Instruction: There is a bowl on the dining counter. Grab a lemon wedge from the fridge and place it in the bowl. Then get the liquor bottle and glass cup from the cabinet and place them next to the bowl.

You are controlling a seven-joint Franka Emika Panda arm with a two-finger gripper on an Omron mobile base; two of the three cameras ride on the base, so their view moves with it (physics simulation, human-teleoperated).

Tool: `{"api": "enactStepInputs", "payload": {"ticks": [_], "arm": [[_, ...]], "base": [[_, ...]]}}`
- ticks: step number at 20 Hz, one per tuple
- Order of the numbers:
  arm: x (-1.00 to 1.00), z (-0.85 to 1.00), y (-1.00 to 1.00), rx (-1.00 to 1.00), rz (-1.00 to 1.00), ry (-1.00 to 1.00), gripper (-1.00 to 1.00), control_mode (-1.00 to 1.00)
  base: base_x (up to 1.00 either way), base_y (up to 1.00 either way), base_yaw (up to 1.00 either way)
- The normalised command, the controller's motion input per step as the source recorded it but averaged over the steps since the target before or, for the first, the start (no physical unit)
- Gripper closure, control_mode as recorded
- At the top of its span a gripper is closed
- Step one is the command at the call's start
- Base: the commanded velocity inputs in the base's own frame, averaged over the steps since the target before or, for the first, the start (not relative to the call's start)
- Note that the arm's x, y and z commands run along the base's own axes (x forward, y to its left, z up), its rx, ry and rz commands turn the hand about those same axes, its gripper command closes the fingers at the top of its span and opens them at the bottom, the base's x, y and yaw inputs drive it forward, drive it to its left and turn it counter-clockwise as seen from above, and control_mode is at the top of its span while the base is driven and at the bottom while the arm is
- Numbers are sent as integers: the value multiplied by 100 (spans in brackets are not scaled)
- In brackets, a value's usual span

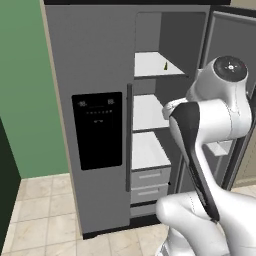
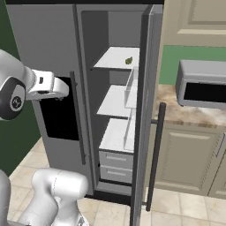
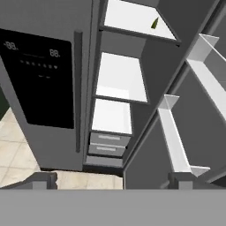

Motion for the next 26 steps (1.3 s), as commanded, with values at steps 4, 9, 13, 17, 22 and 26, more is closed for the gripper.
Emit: {"api": "enactStepInputs", "payload": {"ticks": [4,9,13,17,22,26], "arm": [[0,0,0,0,-6,0,-100,-100],[22,0,0,-1,-9,0,-100,100],[0,0,0,0,0,0,-100,100],[0,0,0,0,0,0,-100,100],[0,0,0,0,0,0,-100,100],[0,0,0,0,0,0,-100,100]], "base": [[0,0,0],[9,0,-2],[44,0,-7],[35,0,-10],[24,0,-16],[27,15,-29]]}}
